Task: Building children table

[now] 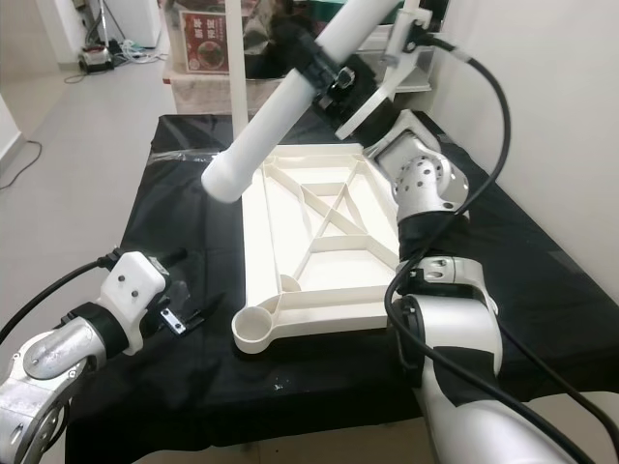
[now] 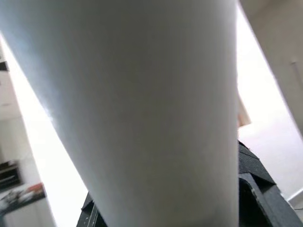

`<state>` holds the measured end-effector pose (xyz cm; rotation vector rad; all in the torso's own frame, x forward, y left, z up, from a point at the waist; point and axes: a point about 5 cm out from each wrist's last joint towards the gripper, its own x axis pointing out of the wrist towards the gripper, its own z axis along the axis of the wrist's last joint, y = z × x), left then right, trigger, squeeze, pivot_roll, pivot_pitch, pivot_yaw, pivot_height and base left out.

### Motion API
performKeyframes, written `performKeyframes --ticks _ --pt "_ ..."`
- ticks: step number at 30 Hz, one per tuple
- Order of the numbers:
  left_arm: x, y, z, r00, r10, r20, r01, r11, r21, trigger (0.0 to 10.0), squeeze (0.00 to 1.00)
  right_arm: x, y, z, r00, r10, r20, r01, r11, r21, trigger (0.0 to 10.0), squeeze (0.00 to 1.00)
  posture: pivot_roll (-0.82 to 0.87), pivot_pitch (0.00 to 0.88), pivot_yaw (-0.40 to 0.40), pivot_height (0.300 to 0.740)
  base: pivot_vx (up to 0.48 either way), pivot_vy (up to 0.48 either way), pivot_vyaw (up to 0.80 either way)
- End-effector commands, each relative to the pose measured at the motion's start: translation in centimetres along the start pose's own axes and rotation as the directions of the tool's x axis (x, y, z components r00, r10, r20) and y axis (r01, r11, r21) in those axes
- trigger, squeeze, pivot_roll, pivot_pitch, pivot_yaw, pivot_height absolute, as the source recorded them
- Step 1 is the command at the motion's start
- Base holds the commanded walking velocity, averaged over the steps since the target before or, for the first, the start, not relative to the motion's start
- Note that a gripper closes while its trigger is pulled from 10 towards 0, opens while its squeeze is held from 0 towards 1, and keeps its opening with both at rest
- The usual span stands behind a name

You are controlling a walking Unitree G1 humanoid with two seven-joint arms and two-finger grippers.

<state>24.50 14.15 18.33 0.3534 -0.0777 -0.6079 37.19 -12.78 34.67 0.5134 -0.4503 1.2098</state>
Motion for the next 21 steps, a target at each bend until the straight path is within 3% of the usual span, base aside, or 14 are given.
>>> performKeyframes --ticks 1,8,16,19,20,21 --pt "-0.1 -0.4 -0.1 1.0 -0.027 -0.005 0.027 1.0 -0.014 10.0 0.0 0.1 0.3 0.0 0.999 0.038 -0.011 -0.038 0.999 -0.006 0.0 0.0 0.05 0.0 -0.079 0.74 0.0 0.0 0.0" --pt "-0.6 -0.3 -0.1 0.999 -0.041 -0.006 0.041 0.999 -0.036 10.0 0.0 -0.3 0.2 0.1 0.997 0.062 -0.049 -0.062 0.998 -0.016 0.0 0.0 0.05 0.0 -0.072 0.74 0.0 0.0 0.0" --pt "-1.4 0.9 -0.5 0.999 0.044 -0.018 -0.045 0.997 -0.062 10.0 0.0 -1.0 0.2 0.0 0.992 0.088 -0.094 -0.091 0.996 -0.025 0.0 0.0 0.05 0.0 -0.075 0.74 0.0 0.0 0.0" --pt "-1.5 1.5 -0.9 0.995 0.097 -0.036 -0.099 0.993 -0.063 10.0 0.0 -1.4 0.4 -0.9 0.982 0.105 -0.156 -0.116 0.991 -0.061 0.0 0.0 0.05 0.0 -0.064 0.74 0.0 0.0 0.0" --pt "-2.0 2.1 -1.3 0.989 0.139 -0.053 -0.143 0.986 -0.084 10.0 0.0 -2.0 0.8 -2.3 0.954 0.128 -0.27 -0.166 0.979 -0.12 0.0 0.0 0.04 0.0 -0.059 0.74 0.0 0.0 0.0" --pt "-2.0 2.1 -1.3 0.989 0.139 -0.053 -0.143 0.986 -0.084 10.0 0.0 -2.0 0.8 -2.3 0.954 0.128 -0.27 -0.166 0.979 -0.12 0.0 0.0 0.04 0.0 -0.059 0.74 0.0 0.0 0.0"
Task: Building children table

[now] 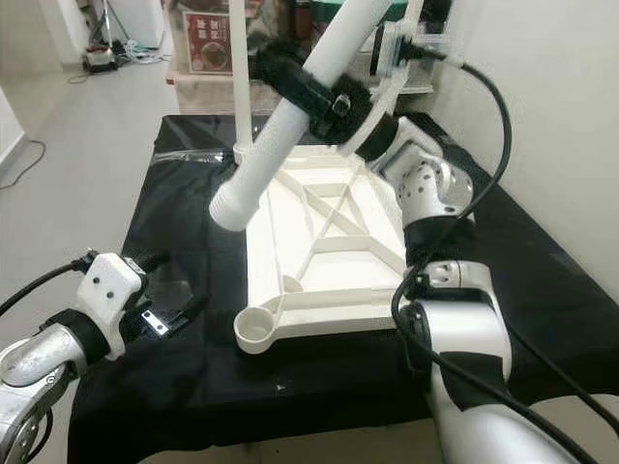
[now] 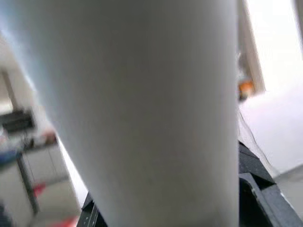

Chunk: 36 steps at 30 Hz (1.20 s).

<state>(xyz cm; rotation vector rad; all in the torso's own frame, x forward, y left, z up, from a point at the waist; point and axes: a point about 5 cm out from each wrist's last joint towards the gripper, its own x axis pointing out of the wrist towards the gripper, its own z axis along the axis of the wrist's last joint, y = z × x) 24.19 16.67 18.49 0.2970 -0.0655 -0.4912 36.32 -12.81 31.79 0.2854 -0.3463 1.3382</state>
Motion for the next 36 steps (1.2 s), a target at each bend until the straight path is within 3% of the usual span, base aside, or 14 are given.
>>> performKeyframes --ticks 1,2,5,8,10,12,15,23,27,36 --pt "-0.6 0.9 -1.0 0.997 0.066 -0.048 -0.068 0.997 -0.042 10.0 0.0 -0.1 0.8 -0.9 0.992 0.042 -0.117 -0.052 0.995 -0.09 0.0 0.0 0.05 0.0 -0.062 0.74 0.0 0.0 0.0" --pt "-0.6 0.9 -1.0 0.997 0.066 -0.048 -0.068 0.997 -0.042 10.0 0.0 -0.1 0.8 -0.9 0.992 0.042 -0.117 -0.052 0.995 -0.09 0.0 0.0 0.05 0.0 -0.062 0.74 0.0 0.0 0.0" --pt "-1.9 3.2 -2.0 0.97 0.222 -0.1 -0.23 0.971 -0.068 10.0 0.0 -0.5 1.8 -3.0 0.97 0.063 -0.234 -0.094 0.988 -0.121 0.0 0.0 0.05 0.0 -0.065 0.74 0.0 0.0 0.0" --pt "-3.5 5.5 -3.4 0.905 0.384 -0.182 -0.402 0.913 -0.07 10.0 0.0 -0.6 3.0 -5.1 0.948 0.084 -0.306 -0.134 0.98 -0.145 0.0 0.0 0.05 0.0 -0.068 0.74 0.0 0.0 0.0" --pt "-3.5 5.5 -3.4 0.905 0.384 -0.182 -0.402 0.913 -0.07 10.0 0.0 -0.6 3.0 -5.1 0.948 0.084 -0.306 -0.134 0.98 -0.145 0.0 0.0 0.05 0.0 -0.068 0.74 0.0 0.0 0.0" --pt "-4.6 5.9 -3.6 0.893 0.414 -0.18 -0.433 0.897 -0.084 10.0 0.0 -0.4 4.7 -6.6 0.944 0.121 -0.308 -0.163 0.98 -0.114 0.0 0.0 0.06 0.0 -0.074 0.74 0.0 0.0 0.0" --pt "-4.7 5.9 -3.6 0.892 0.416 -0.178 -0.435 0.897 -0.084 10.0 0.0 -0.4 4.9 -6.8 0.943 0.126 -0.309 -0.168 0.98 -0.112 0.0 0.0 0.06 0.0 -0.074 0.74 0.0 0.0 0.0" --pt "-4.3 5.0 -3.7 0.901 0.395 -0.178 -0.417 0.902 -0.11 10.0 0.0 -0.3 6.4 -8.1 0.932 0.148 -0.33 -0.194 0.974 -0.113 0.0 0.0 0.06 0.0 -0.076 0.74 0.0 0.0 0.0" --pt "-3.7 4.5 -3.7 0.902 0.396 -0.174 -0.419 0.898 -0.13 10.0 0.0 -0.7 7.6 -10.1 0.907 0.15 -0.394 -0.216 0.968 -0.129 0.0 0.0 0.06 0.0 -0.082 0.74 0.0 0.0 0.0" --pt "-3.5 4.0 -3.8 0.906 0.387 -0.172 -0.412 0.899 -0.148 10.0 0.0 -1.6 7.0 -10.4 0.898 0.092 -0.43 -0.179 0.97 -0.166 0.0 0.0 0.05 0.0 -0.08 0.74 0.0 0.0 0.0"
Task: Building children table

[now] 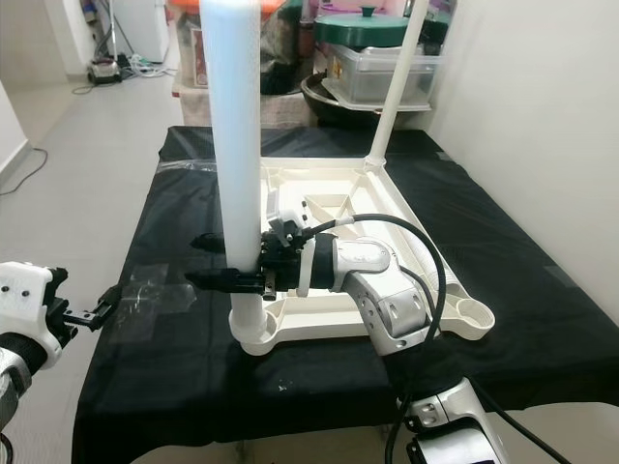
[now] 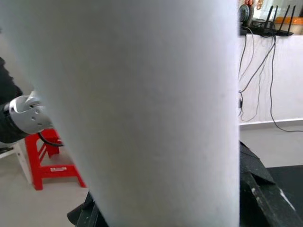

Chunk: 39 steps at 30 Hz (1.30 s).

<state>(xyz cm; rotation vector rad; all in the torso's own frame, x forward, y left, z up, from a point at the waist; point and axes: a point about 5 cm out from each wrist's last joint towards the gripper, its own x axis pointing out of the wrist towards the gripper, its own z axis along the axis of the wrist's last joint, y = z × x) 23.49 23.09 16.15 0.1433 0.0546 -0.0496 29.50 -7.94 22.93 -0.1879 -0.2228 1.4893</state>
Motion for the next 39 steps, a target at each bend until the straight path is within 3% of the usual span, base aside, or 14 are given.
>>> performKeyframes --ticks 1,5,7,14,27,33,39 --pt "0.0 -0.5 0.0 1.0 -0.018 0.004 0.018 1.0 -0.014 10.0 0.0 -0.9 -0.4 -1.1 0.997 -0.04 -0.07 0.044 0.998 0.052 0.0 0.0 0.05 0.0 -0.081 0.74 0.0 0.0 0.0" --pt "-0.1 -0.6 0.0 1.0 -0.019 0.004 0.019 1.0 -0.018 10.0 0.0 -1.1 -0.9 -0.7 0.997 -0.061 -0.056 0.067 0.993 0.096 0.0 0.0 0.05 0.0 -0.084 0.74 0.0 0.0 0.0" --pt "-0.1 -0.7 -0.1 1.0 -0.02 0.005 0.02 0.999 -0.025 10.0 0.0 -1.3 -1.3 -0.7 0.995 -0.091 -0.027 0.095 0.975 0.202 0.0 0.0 0.04 0.0 -0.086 0.74 0.0 0.0 0.0" --pt "0.0 -1.1 -0.2 1.0 -0.024 0.006 0.024 0.999 -0.028 10.0 0.0 -1.5 -1.7 -1.8 0.986 -0.161 -0.037 0.165 0.948 0.272 0.0 0.0 0.04 0.0 -0.083 0.74 0.0 0.0 0.0" --pt "0.4 -1.3 0.0 0.999 -0.037 0.012 0.037 0.999 -0.019 10.0 0.0 -0.6 -3.0 -2.8 0.968 -0.241 -0.077 0.253 0.921 0.295 0.0 0.0 0.05 0.0 -0.089 0.74 0.0 0.0 0.0" --pt "0.3 -1.5 -0.1 0.999 -0.036 0.008 0.037 0.999 -0.009 10.0 0.0 -1.0 -3.2 -3.0 0.964 -0.248 -0.1 0.266 0.929 0.258 0.0 0.0 0.05 0.0 -0.088 0.74 0.0 0.0 0.0" --pt "0.3 -1.4 -0.2 0.999 -0.037 0.006 0.037 0.999 -0.005 10.0 0.0 -2.1 -2.5 -3.2 0.964 -0.236 -0.121 0.258 0.94 0.224 0.0 0.0 0.04 0.0 -0.082 0.74 0.0 0.0 0.0"
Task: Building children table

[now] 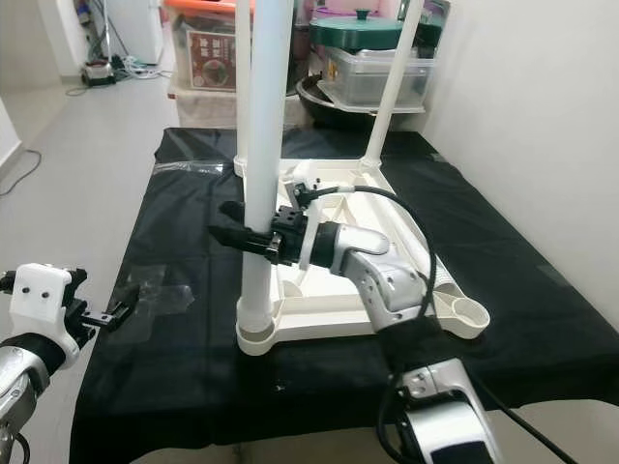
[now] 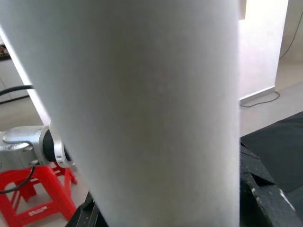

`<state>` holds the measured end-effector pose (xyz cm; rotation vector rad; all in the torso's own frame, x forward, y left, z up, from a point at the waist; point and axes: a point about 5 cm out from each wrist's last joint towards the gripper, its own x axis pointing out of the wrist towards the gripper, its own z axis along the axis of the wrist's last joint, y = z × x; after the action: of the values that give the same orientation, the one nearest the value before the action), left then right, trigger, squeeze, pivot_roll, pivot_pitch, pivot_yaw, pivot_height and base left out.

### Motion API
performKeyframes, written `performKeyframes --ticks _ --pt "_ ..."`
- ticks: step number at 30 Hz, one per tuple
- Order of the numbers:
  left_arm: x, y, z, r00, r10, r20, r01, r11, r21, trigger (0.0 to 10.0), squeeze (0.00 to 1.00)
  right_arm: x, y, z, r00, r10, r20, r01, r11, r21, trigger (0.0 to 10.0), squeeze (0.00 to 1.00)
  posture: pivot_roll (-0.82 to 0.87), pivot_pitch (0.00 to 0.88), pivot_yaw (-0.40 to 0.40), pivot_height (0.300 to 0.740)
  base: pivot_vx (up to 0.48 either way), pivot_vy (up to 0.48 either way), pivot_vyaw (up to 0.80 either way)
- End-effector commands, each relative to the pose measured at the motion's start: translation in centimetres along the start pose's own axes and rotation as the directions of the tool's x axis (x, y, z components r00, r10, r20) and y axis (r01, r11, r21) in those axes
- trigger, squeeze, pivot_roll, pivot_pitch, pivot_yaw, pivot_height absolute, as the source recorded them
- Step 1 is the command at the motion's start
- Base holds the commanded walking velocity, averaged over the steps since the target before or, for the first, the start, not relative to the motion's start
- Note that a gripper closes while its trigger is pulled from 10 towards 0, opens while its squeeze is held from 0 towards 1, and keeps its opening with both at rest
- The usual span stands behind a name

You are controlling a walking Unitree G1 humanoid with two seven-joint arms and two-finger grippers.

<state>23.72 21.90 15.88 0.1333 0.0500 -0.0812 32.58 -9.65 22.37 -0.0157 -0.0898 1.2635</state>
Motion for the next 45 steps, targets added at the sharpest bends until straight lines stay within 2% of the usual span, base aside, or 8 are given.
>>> performKeyframes --ticks 1,15,32,37,42,43,44,45 --pt "0.1 -0.2 -0.1 1.0 -0.005 -0.001 0.005 1.0 0.004 10.0 0.0 -0.7 0.3 -2.0 0.996 -0.011 -0.088 0.014 1.0 0.028 0.0 0.0 0.04 0.0 -0.079 0.74 0.0 0.0 0.0" --pt "0.4 -0.1 0.3 1.0 -0.01 0.01 0.01 1.0 0.005 10.0 0.0 0.1 2.5 -3.2 0.994 0.048 -0.1 -0.054 0.997 -0.054 0.0 0.0 0.04 0.0 -0.072 0.74 0.0 0.0 0.0" --pt "0.1 0.1 0.1 1.0 0.007 0.009 -0.007 1.0 -0.005 10.0 0.0 -0.8 3.1 -2.9 0.978 0.157 -0.134 -0.162 0.986 -0.026 0.0 0.0 0.05 0.0 -0.092 0.74 0.0 0.0 0.0" --pt "0.1 0.3 0.1 1.0 0.015 0.009 -0.015 1.0 -0.011 10.0 0.0 -0.7 2.9 -3.0 0.979 0.17 -0.114 -0.168 0.985 0.025 0.0 0.0 0.06 0.0 -0.094 0.74 0.0 0.0 0.0" --pt "0.0 0.6 0.1 1.0 0.026 0.008 -0.026 1.0 -0.011 10.0 0.0 -0.2 1.7 -3.5 0.99 0.076 -0.118 -0.069 0.996 0.059 0.0 0.0 0.06 0.0 -0.1 0.74 0.0 0.0 0.0" --pt "-0.1 0.7 0.1 0.999 0.031 0.008 -0.031 0.999 -0.011 10.0 0.0 0.1 0.4 -3.9 0.988 -0.092 -0.122 0.103 0.991 0.086 0.0 0.0 0.06 0.0 -0.102 0.74 0.0 0.0 0.0" --pt "-0.1 0.7 0.1 0.999 0.036 0.008 -0.036 0.999 -0.011 10.0 0.0 0.1 -0.8 -4.5 0.955 -0.265 -0.135 0.281 0.953 0.116 0.0 0.0 0.06 0.0 -0.105 0.74 0.0 0.0 0.0" --pt "-0.2 0.8 0.1 0.999 0.039 0.009 -0.039 0.999 -0.011 10.0 0.0 0.0 -1.5 -4.9 0.916 -0.37 -0.151 0.39 0.91 0.137 0.0 0.0 0.06 0.0 -0.105 0.74 0.0 0.0 0.0"
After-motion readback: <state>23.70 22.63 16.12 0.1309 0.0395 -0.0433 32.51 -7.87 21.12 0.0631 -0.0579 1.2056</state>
